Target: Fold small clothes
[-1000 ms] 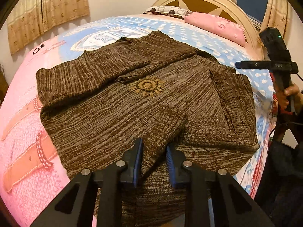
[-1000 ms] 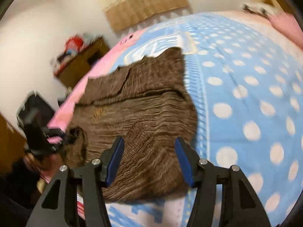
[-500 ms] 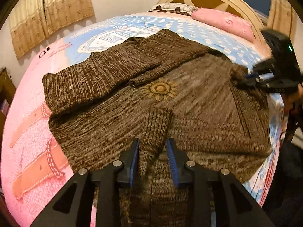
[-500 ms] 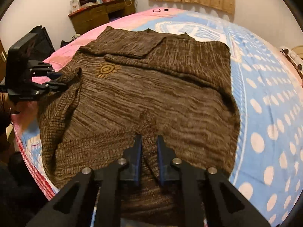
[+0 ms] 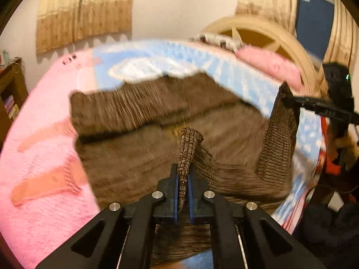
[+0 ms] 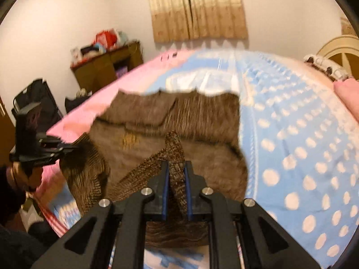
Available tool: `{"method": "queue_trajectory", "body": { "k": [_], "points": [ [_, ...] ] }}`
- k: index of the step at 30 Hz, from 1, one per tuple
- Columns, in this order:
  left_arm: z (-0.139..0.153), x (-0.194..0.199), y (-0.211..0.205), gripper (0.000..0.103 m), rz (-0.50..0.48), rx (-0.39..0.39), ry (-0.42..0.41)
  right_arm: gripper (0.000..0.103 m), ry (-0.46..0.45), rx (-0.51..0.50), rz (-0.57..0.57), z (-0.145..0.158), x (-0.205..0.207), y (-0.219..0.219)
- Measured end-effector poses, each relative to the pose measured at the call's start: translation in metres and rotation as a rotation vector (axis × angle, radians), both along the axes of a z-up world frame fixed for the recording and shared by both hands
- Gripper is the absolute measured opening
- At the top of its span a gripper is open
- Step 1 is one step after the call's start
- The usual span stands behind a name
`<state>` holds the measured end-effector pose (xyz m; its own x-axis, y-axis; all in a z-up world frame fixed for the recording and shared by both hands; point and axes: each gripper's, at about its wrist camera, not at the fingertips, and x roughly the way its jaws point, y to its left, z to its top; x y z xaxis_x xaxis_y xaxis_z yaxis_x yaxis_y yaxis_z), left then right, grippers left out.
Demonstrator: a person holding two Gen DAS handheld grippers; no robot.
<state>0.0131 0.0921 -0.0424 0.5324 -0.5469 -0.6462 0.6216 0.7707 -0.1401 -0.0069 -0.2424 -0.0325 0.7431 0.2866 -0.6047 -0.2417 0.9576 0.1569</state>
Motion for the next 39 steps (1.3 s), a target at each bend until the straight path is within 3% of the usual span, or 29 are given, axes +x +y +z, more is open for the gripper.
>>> {"method": "queue_trajectory", "body": {
  "k": [6, 10, 13, 15, 19, 21, 23, 24, 26, 30, 32, 33, 36, 38, 39],
  "points": [
    [0.053, 0.041, 0.03, 0.006, 0.189, -0.069, -0.086, 0.015, -0.101, 0.034, -0.048, 0.044, 0.033, -0.017],
    [0.067, 0.089, 0.047, 0.006, 0.308, -0.121, -0.087, 0.015, -0.133, 0.077, -0.088, 0.06, 0.079, -0.031],
    [0.058, 0.135, 0.048, 0.006, 0.391, -0.111, -0.086, 0.015, -0.139, 0.09, -0.148, 0.056, 0.122, -0.044],
    [0.036, 0.173, 0.049, 0.006, 0.449, -0.101, -0.043, 0.015, -0.108, 0.153, -0.186, 0.04, 0.157, -0.056],
    [-0.025, 0.232, 0.045, 0.006, 0.552, -0.06, 0.103, 0.015, -0.007, 0.158, -0.239, -0.018, 0.227, -0.064],
    [-0.05, 0.248, 0.043, 0.006, 0.581, -0.008, 0.164, 0.016, 0.061, 0.122, -0.269, -0.05, 0.248, -0.062],
    [-0.054, 0.247, 0.043, 0.006, 0.573, -0.017, 0.156, 0.017, 0.16, 0.09, -0.295, -0.075, 0.261, -0.061],
    [-0.051, 0.246, 0.044, 0.006, 0.562, -0.021, 0.152, 0.02, 0.162, 0.095, -0.313, -0.073, 0.259, -0.064],
    [-0.048, 0.246, 0.044, 0.006, 0.548, -0.007, 0.151, 0.039, 0.14, 0.057, -0.357, -0.067, 0.253, -0.065],
    [-0.034, 0.236, 0.045, 0.007, 0.536, 0.043, 0.16, 0.042, 0.085, 0.062, -0.385, -0.054, 0.228, -0.068],
    [-0.025, 0.223, 0.046, 0.007, 0.526, 0.05, 0.154, 0.064, 0.011, 0.086, -0.424, -0.039, 0.202, -0.075],
    [-0.018, 0.211, 0.048, 0.007, 0.515, 0.054, 0.143, 0.068, -0.017, 0.097, -0.44, -0.032, 0.187, -0.078],
    [-0.011, 0.172, 0.057, 0.007, 0.523, 0.048, 0.106, 0.064, -0.06, 0.075, -0.474, -0.012, 0.135, -0.08],
    [-0.008, 0.145, 0.062, 0.007, 0.537, 0.004, 0.108, 0.04, -0.054, 0.077, -0.428, -0.009, 0.1, -0.073],
    [-0.008, 0.136, 0.063, 0.007, 0.54, -0.012, 0.107, 0.038, -0.048, 0.07, -0.406, -0.011, 0.087, -0.068]
  ]
}}
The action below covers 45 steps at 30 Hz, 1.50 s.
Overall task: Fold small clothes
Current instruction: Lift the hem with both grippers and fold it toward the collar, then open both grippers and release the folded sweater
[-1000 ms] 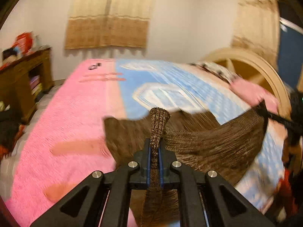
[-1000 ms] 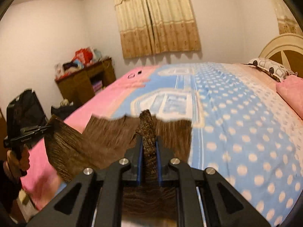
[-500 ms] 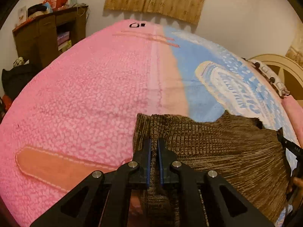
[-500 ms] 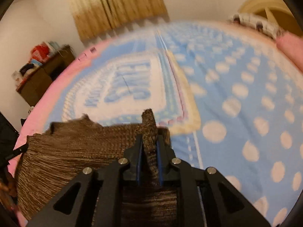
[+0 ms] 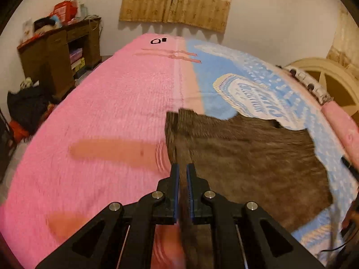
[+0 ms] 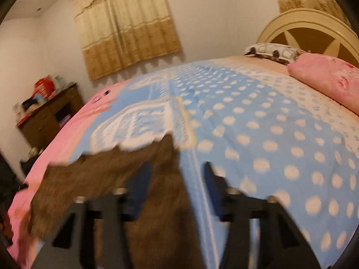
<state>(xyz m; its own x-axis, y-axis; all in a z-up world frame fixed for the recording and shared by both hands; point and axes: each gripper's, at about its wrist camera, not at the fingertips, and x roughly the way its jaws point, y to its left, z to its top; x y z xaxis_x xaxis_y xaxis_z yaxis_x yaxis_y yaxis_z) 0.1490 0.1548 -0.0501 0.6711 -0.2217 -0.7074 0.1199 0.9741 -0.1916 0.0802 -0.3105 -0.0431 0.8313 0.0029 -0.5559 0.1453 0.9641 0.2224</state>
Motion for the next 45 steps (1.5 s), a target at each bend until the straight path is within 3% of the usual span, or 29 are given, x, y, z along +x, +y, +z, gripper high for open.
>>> {"method": "queue_trajectory", "body": {
  "k": [2, 5, 9, 13, 15, 17, 18, 21, 26, 32, 37, 40, 41, 42, 45],
  "points": [
    [-0.001, -0.016, -0.008, 0.007, -0.006, -0.022, -0.015, 0.036, 0.026, -0.025, 0.045, -0.007, -0.021, 0.016],
    [-0.008, -0.039, -0.026, 0.007, -0.02, 0.007, -0.042, 0.036, 0.07, -0.048, 0.096, -0.027, -0.026, 0.032],
    [-0.043, -0.038, -0.038, 0.007, 0.007, 0.11, 0.059, 0.034, 0.224, -0.027, 0.086, -0.069, -0.017, 0.03],
    [-0.046, -0.047, -0.025, 0.007, 0.033, 0.014, 0.073, 0.036, 0.201, 0.004, 0.052, -0.062, -0.036, 0.027],
    [-0.038, -0.053, -0.021, 0.007, 0.058, 0.028, 0.066, 0.047, 0.162, 0.02, 0.052, -0.052, -0.049, 0.029],
    [-0.03, -0.058, -0.015, 0.007, 0.107, 0.033, 0.039, 0.081, 0.1, 0.016, 0.079, -0.036, -0.064, 0.039],
    [-0.029, -0.061, -0.011, 0.007, 0.123, 0.008, 0.035, 0.082, 0.067, 0.004, 0.093, -0.029, -0.07, 0.045],
    [-0.03, -0.059, 0.001, 0.007, 0.179, -0.1, 0.047, 0.082, -0.01, -0.046, 0.155, -0.01, -0.081, 0.069],
    [-0.05, -0.045, -0.011, 0.007, 0.189, -0.098, 0.154, 0.081, 0.001, 0.011, 0.221, -0.008, -0.072, 0.089],
    [-0.048, -0.043, -0.028, 0.007, 0.186, -0.027, 0.117, 0.081, 0.061, 0.025, 0.248, -0.025, -0.065, 0.099],
    [-0.052, -0.042, -0.023, 0.01, 0.202, -0.073, 0.119, 0.081, 0.071, 0.04, 0.244, -0.027, -0.071, 0.101],
    [-0.055, -0.044, -0.024, 0.041, 0.151, -0.097, 0.102, 0.081, 0.073, 0.049, 0.239, -0.028, -0.071, 0.101],
    [-0.055, -0.043, -0.029, 0.066, 0.121, -0.077, 0.089, 0.081, 0.076, 0.062, 0.238, -0.029, -0.07, 0.1],
    [-0.057, -0.041, -0.041, 0.078, 0.095, -0.005, 0.092, 0.081, 0.079, 0.069, 0.238, -0.03, -0.069, 0.1],
    [-0.062, -0.041, -0.067, 0.084, 0.068, 0.166, 0.083, 0.081, 0.09, 0.082, 0.238, -0.033, -0.068, 0.101]
  ]
}}
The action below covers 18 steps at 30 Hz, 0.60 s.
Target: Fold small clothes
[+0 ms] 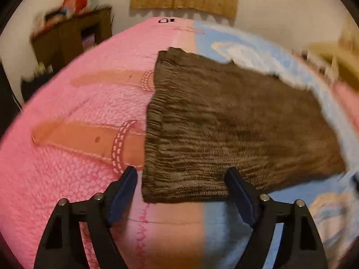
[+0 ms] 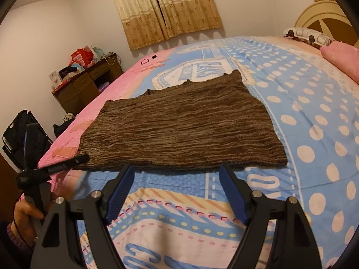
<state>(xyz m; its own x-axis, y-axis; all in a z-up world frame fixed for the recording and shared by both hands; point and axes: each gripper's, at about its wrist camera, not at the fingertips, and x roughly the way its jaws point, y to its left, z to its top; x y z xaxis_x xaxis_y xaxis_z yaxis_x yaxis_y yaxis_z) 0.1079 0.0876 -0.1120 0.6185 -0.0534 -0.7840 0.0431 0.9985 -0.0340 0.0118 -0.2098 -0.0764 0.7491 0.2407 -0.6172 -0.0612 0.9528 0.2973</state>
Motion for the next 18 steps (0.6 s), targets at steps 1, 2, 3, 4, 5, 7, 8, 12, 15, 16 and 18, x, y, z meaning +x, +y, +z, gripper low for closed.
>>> {"method": "queue_trajectory", "body": {
  "k": [1, 2, 3, 4, 5, 7, 8, 12, 15, 16, 18],
  "points": [
    [0.0, -0.002, -0.003, 0.084, 0.011, 0.02, -0.011, 0.081, 0.002, 0.0, 0.001, 0.0, 0.0, 0.001],
    [0.001, -0.003, -0.002, 0.084, 0.029, 0.006, -0.014, 0.081, 0.003, -0.001, 0.001, -0.001, 0.0, 0.001],
    [0.002, -0.003, 0.001, 0.084, 0.043, -0.012, -0.012, 0.081, 0.003, -0.002, 0.002, 0.0, -0.001, 0.002],
    [0.003, -0.004, 0.003, 0.084, 0.049, -0.02, -0.011, 0.081, 0.002, -0.006, 0.003, 0.0, -0.001, 0.002],
    [0.005, -0.004, 0.004, 0.084, 0.053, -0.025, -0.008, 0.081, 0.003, -0.006, 0.002, -0.001, -0.002, 0.002],
    [0.008, -0.005, 0.008, 0.084, 0.061, -0.031, -0.005, 0.081, 0.005, -0.001, 0.003, -0.001, -0.002, 0.002],
    [0.009, -0.005, 0.009, 0.084, 0.069, -0.034, -0.004, 0.081, 0.006, 0.001, 0.002, -0.002, -0.001, 0.001],
    [0.007, 0.002, 0.01, 0.084, 0.103, -0.028, 0.028, 0.081, 0.01, 0.011, 0.005, -0.003, 0.0, 0.002],
    [0.005, 0.004, 0.006, 0.084, 0.107, -0.006, 0.02, 0.081, 0.004, 0.006, 0.016, 0.0, 0.001, 0.005],
    [0.005, 0.003, 0.005, 0.084, 0.102, -0.017, 0.014, 0.081, 0.0, -0.003, 0.022, 0.002, 0.003, 0.006],
    [0.009, 0.001, 0.006, 0.082, 0.068, -0.152, -0.016, 0.081, -0.021, -0.03, 0.036, 0.012, 0.011, 0.01]
  ]
}}
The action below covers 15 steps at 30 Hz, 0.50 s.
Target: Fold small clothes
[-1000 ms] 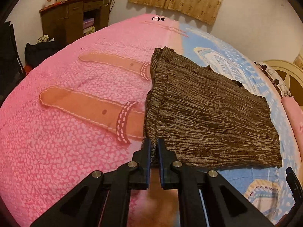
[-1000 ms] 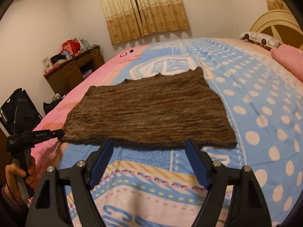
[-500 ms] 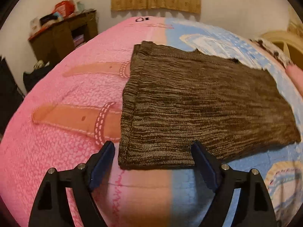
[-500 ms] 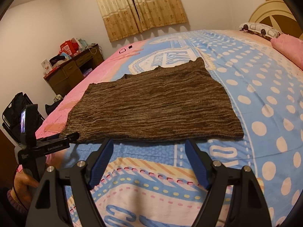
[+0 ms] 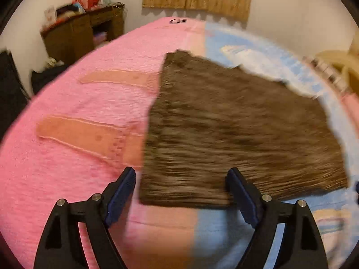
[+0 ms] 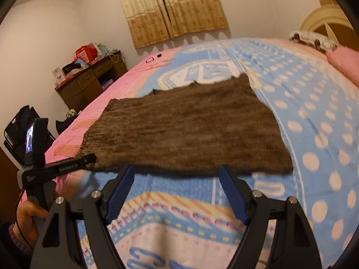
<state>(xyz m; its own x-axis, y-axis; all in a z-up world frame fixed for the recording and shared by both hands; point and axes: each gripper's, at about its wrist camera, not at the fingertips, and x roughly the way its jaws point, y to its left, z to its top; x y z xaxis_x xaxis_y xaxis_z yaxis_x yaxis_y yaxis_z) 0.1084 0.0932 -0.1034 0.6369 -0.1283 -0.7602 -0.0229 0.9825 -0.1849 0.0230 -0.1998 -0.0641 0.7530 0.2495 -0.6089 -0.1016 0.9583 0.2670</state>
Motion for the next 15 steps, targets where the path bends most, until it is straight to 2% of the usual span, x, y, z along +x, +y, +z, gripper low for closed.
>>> {"method": "queue_trajectory", "body": {
  "k": [1, 2, 3, 4, 6, 9, 11, 15],
  "points": [
    [0.001, 0.001, 0.0, 0.078, -0.019, -0.065, -0.015, 0.081, -0.008, -0.004, 0.005, 0.004, 0.004, 0.001],
    [0.001, 0.002, 0.0, 0.062, -0.046, -0.136, -0.018, 0.081, -0.018, -0.008, 0.017, 0.01, 0.012, 0.004],
    [-0.001, 0.005, 0.001, 0.048, -0.057, -0.179, -0.01, 0.081, -0.023, -0.01, 0.031, 0.015, 0.02, 0.007],
    [-0.002, 0.008, 0.004, 0.043, -0.049, -0.207, -0.005, 0.081, -0.028, -0.013, 0.048, 0.021, 0.029, 0.012],
    [-0.005, 0.009, 0.016, 0.024, -0.015, -0.279, -0.016, 0.081, -0.037, -0.008, 0.093, 0.032, 0.049, 0.025],
    [-0.005, 0.003, 0.033, 0.023, 0.008, -0.364, -0.056, 0.081, -0.043, 0.014, 0.177, 0.044, 0.081, 0.051],
    [-0.003, -0.002, 0.036, 0.023, 0.022, -0.375, -0.085, 0.083, -0.035, 0.031, 0.224, 0.047, 0.104, 0.071],
    [-0.005, -0.012, 0.03, 0.023, 0.041, -0.35, -0.14, 0.083, 0.073, 0.056, 0.31, 0.03, 0.16, 0.123]
  ]
}}
